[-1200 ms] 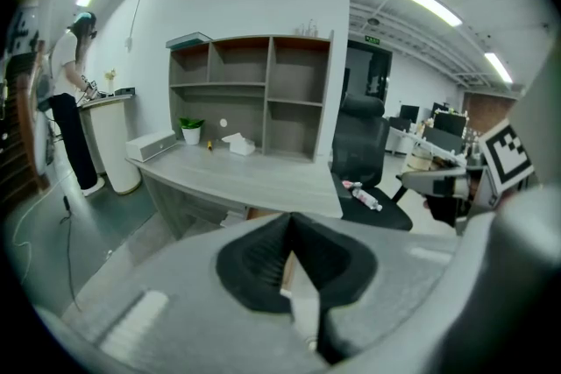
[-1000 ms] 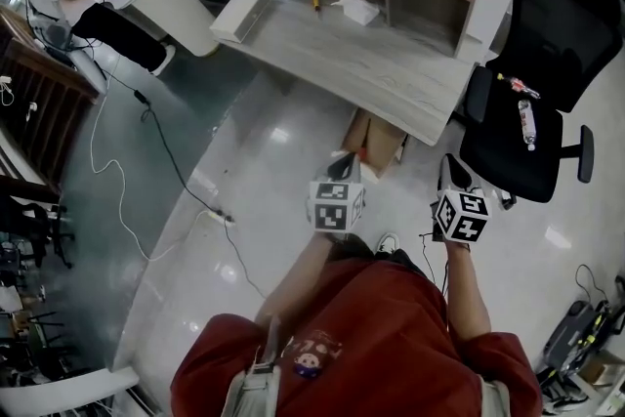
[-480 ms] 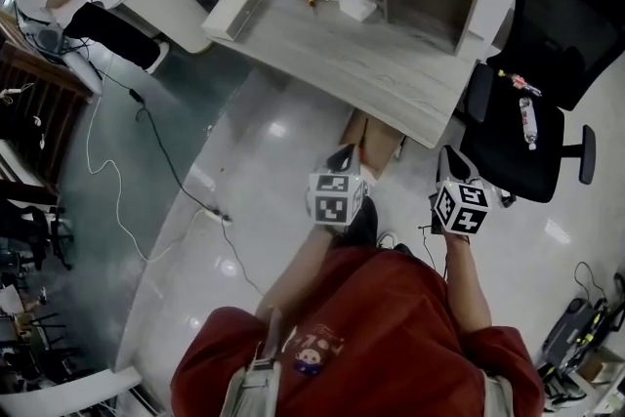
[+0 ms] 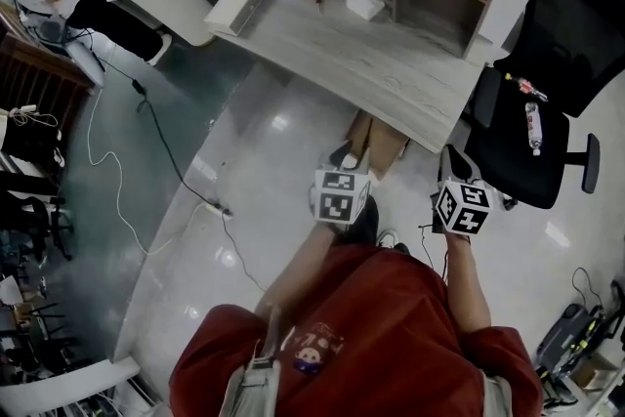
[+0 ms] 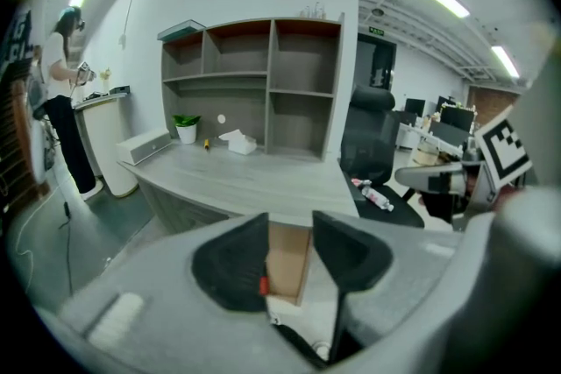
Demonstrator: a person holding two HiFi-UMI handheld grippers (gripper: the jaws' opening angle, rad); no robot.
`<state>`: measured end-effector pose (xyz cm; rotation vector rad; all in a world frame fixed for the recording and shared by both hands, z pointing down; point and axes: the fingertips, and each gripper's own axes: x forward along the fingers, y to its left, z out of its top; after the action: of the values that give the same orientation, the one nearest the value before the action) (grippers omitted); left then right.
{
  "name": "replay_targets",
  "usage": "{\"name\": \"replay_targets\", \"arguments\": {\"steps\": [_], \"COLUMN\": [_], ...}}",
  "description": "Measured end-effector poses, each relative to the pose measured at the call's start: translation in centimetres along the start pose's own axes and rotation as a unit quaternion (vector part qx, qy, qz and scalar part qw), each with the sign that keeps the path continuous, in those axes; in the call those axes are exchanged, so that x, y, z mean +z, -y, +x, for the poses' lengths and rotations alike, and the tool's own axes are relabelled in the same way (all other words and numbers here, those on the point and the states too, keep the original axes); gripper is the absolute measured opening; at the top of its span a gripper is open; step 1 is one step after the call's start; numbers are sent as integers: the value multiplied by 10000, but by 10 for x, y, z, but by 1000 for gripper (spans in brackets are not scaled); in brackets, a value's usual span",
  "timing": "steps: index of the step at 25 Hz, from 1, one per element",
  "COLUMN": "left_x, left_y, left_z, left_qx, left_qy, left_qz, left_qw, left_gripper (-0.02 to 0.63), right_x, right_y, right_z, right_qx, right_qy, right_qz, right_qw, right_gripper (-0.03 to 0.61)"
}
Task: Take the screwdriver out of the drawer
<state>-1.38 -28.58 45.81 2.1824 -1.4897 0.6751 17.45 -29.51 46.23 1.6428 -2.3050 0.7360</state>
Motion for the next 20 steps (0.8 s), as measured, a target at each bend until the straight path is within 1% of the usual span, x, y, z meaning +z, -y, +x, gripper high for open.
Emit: {"name": "replay_targets", "arguments": {"steps": [1,2,8,15,20], "left_x": [-1,-1,-7,-19,-39], "left_y": [1,1,-5,-11,-17], "left_z": [1,2,3,17,32], "left_qx": [-23,-36,-33,-91,-173], "left_qy": [-15,-16,-150,-266,-574], "left_qz": [11,10,2,-8,-59], "left_qw": [10000,10000,9999,9996,9982], "left_gripper": [178,187,190,190,190], "right_x": [-2,-3,-4,-13,-28], "right_y": [1,1,-2,-1,-5], "right_z": [1,1,6,12,24], "right_qx": [-2,-4,-3,-47,-22], "right_qy": [-10,-23,-56,-200,-436], "right_qz": [12,25,34,51,53], "right_qw": [10000,10000,10000,9998,9990], "right_gripper": [2,2,2,2,2]}}
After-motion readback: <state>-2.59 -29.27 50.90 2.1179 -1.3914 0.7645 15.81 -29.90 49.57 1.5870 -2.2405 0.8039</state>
